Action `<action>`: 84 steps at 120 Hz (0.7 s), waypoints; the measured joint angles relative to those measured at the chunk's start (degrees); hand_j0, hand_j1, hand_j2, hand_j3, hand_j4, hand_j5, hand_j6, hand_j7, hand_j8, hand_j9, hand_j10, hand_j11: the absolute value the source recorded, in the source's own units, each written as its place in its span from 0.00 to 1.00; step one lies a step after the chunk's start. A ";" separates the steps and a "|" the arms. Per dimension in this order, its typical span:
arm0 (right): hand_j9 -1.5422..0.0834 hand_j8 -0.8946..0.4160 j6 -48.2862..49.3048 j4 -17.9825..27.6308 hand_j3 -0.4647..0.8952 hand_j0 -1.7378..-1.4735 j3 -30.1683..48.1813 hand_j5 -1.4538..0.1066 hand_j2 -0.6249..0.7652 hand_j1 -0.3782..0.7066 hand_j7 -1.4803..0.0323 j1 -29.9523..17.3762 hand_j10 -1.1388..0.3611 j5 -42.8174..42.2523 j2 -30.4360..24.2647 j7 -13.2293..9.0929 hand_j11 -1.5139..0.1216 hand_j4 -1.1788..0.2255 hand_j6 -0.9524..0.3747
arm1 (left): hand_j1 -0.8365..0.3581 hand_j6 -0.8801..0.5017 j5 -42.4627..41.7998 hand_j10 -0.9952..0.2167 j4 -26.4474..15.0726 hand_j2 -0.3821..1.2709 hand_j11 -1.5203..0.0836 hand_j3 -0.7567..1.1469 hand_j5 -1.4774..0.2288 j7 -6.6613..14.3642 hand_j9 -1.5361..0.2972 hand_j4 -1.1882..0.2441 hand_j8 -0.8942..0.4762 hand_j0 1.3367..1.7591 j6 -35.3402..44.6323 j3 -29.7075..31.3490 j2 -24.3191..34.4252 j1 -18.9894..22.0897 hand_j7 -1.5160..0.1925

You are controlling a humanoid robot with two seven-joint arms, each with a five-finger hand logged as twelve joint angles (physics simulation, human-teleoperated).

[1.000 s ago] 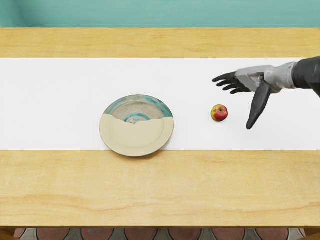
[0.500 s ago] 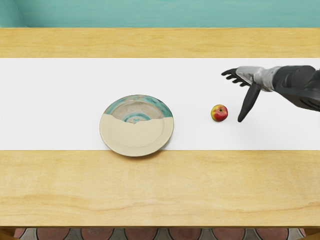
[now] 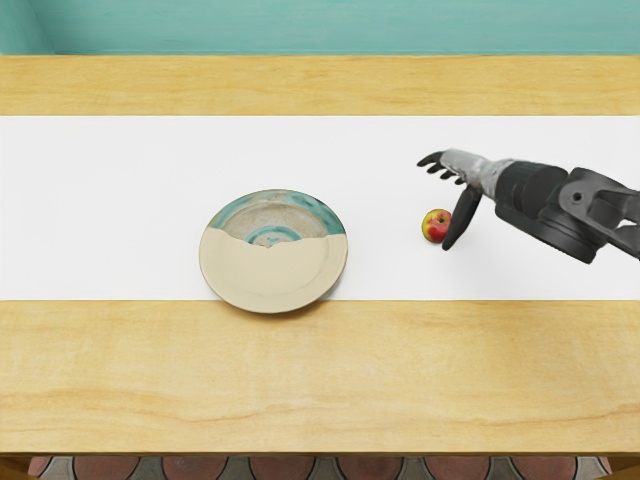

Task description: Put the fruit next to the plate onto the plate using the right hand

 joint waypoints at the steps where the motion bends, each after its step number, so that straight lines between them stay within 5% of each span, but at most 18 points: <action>1: 0.82 0.56 -0.11 0.00 0.34 0.30 -0.07 0.80 0.43 0.20 0.84 0.00 0.65 -0.07 0.05 0.00 0.80 0.73 0.60 | 0.76 0.47 0.00 0.63 0.00 0.26 0.76 0.40 0.69 0.00 0.67 0.67 0.48 0.76 0.00 0.00 0.00 0.00 0.71; 84: 0.75 0.49 -8.80 -1.18 0.34 0.30 -7.70 0.73 0.42 0.30 0.77 0.10 0.59 -0.77 2.39 0.00 0.73 0.66 0.53 | 0.76 0.47 0.00 0.63 0.00 0.26 0.76 0.40 0.69 0.01 0.67 0.67 0.48 0.76 0.00 0.00 0.00 0.00 0.71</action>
